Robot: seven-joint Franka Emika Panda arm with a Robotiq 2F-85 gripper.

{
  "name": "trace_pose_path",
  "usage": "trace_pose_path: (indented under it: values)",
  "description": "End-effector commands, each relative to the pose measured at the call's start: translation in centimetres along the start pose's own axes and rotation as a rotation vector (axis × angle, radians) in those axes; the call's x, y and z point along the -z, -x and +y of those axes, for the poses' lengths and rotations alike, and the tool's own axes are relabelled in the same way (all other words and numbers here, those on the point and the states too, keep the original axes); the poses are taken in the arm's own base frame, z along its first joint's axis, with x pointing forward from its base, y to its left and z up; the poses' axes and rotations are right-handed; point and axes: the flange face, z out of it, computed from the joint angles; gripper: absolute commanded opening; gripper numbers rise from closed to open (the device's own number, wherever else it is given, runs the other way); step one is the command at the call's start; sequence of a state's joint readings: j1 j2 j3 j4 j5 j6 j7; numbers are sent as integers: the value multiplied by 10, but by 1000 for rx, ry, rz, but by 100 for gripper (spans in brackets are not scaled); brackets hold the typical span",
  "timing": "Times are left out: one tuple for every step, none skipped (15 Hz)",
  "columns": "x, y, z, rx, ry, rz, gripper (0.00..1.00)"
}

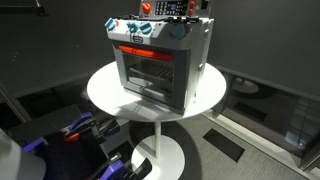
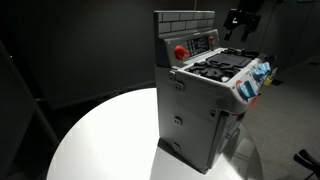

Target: Push the top right button on the toy stove

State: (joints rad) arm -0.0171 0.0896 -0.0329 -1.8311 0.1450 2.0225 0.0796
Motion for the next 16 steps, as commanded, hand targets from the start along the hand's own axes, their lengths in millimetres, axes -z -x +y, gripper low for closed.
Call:
trace_pose_path:
  values:
    - [15,27,12,41,48,-76,100]
    - [19,32,14,43,72,-95,100]
    - [22,38,15,47,101,-108,100]
    - [26,45,16,55,130,-122,100]
    - [29,52,17,66,155,-134,100]
    - [32,59,18,78,177,-147,100]
    - [35,66,18,100,189,-160,100]
    - [38,73,17,114,199,-173,100]
    - [41,80,16,127,204,-183,100]
    - [44,88,15,144,207,-195,100]
    - [47,95,14,157,207,-199,100]
    - [50,102,12,172,207,-203,100]
    - [52,109,11,185,207,-207,100]
    - [54,115,10,196,207,-209,100]
    - [56,121,9,207,207,-208,100]
    - [58,126,8,219,208,-205,100]
